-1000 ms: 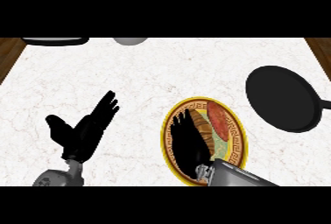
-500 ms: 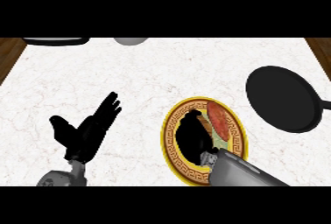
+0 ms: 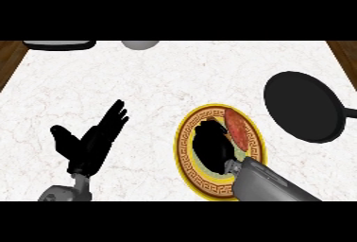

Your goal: Pick the croissant from the plate and place it in the pan

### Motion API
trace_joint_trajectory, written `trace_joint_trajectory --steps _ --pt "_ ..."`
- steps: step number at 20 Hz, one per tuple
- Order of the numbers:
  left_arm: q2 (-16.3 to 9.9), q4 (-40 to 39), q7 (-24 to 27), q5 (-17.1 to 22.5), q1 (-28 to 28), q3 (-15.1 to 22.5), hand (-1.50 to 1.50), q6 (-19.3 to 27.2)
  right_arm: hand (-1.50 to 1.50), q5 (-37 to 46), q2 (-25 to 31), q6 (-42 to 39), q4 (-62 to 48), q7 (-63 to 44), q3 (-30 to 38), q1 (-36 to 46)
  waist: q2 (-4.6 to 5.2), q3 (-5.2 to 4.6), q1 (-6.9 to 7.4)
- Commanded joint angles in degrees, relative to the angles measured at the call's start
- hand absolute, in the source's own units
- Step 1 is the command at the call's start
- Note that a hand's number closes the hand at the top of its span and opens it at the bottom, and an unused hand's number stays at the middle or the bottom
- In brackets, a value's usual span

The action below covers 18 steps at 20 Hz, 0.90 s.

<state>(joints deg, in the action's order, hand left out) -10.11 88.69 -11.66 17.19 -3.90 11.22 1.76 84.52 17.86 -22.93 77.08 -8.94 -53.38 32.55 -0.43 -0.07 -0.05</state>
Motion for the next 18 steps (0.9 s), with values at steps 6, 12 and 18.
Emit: trace_joint_trajectory --steps 6,12,18 --pt "-1.96 1.92 0.74 1.14 3.18 -3.93 0.00 1.06 1.50 -18.15 8.83 14.50 17.81 2.75 10.34 -28.40 -0.66 0.28 -6.10" --pt "0.25 1.33 1.56 -0.76 4.28 -1.40 0.00 2.17 1.50 -26.44 18.07 31.73 34.24 8.60 21.94 -38.14 -0.42 0.24 -5.38" --pt "-1.46 1.74 0.12 1.23 2.58 -3.29 0.00 0.24 1.50 -46.49 18.71 34.93 47.38 12.56 29.56 -50.13 0.02 0.21 -4.11"
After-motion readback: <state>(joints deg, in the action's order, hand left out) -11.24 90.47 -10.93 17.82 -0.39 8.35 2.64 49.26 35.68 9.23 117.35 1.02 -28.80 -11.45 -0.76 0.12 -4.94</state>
